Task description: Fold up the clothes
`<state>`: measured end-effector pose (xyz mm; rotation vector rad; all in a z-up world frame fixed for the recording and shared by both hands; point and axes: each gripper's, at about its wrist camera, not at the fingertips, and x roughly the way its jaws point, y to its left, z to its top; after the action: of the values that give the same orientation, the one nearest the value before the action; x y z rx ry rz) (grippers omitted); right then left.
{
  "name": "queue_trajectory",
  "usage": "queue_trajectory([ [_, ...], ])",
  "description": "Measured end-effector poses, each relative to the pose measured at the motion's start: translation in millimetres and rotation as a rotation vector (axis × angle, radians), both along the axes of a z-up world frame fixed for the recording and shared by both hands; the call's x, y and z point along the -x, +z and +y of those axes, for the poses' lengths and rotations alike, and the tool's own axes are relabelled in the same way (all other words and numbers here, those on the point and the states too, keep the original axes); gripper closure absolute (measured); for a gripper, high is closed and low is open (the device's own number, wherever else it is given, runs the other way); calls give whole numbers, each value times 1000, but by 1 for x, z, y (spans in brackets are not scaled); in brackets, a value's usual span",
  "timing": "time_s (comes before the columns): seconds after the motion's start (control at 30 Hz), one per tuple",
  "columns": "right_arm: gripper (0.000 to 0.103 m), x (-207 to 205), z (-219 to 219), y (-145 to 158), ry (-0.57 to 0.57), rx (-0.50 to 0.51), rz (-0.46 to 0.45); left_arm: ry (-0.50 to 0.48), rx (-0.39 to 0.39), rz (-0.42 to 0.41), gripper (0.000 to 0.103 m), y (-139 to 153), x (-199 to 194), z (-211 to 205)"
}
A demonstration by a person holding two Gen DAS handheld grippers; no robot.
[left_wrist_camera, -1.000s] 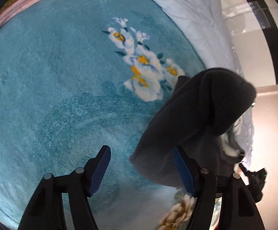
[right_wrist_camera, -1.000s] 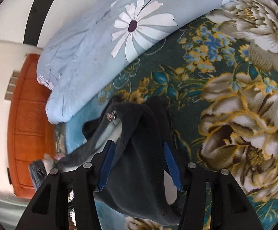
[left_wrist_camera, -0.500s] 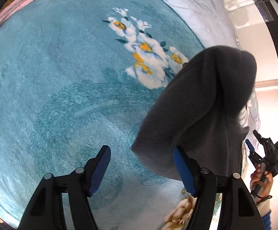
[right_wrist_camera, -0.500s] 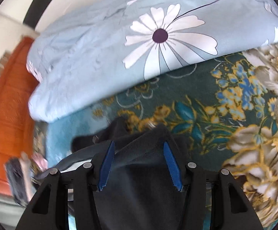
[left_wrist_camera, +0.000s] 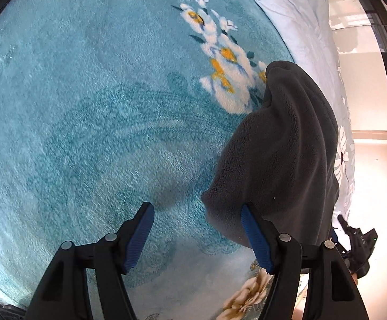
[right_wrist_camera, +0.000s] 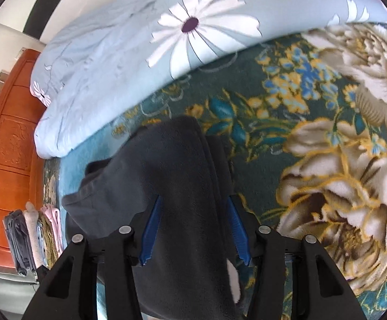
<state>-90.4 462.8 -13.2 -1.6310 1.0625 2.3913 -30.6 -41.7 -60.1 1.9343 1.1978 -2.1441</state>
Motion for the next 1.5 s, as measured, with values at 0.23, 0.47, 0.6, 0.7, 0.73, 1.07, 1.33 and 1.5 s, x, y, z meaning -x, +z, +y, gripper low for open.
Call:
queue_trajectory([
  [0.23,52,33,-9,-7,-8,-53,-45,-5,4,11,31,5,-2,4],
  [0.47,96,53,-25,18,83,-185,-42,34,-27,-6,31,0,-12,-2],
  [0.6,97,61,-34,66,149,-221,78,27,-36,34,31,10,-17,-2],
  [0.7,98,65,-7,99,54,-215,170,51,-66,59,31,14,-18,-1],
  [0.73,99,66,2,99,23,-219,167,65,-85,57,31,12,-18,0],
  [1.07,98,46,24,36,-29,-212,-16,177,-239,22,31,-13,-17,12],
  [1.33,47,5,34,53,39,-149,62,227,-358,54,31,-23,-7,33],
  [1.5,33,-57,41,20,9,74,57,248,-427,59,31,-35,-10,38],
])
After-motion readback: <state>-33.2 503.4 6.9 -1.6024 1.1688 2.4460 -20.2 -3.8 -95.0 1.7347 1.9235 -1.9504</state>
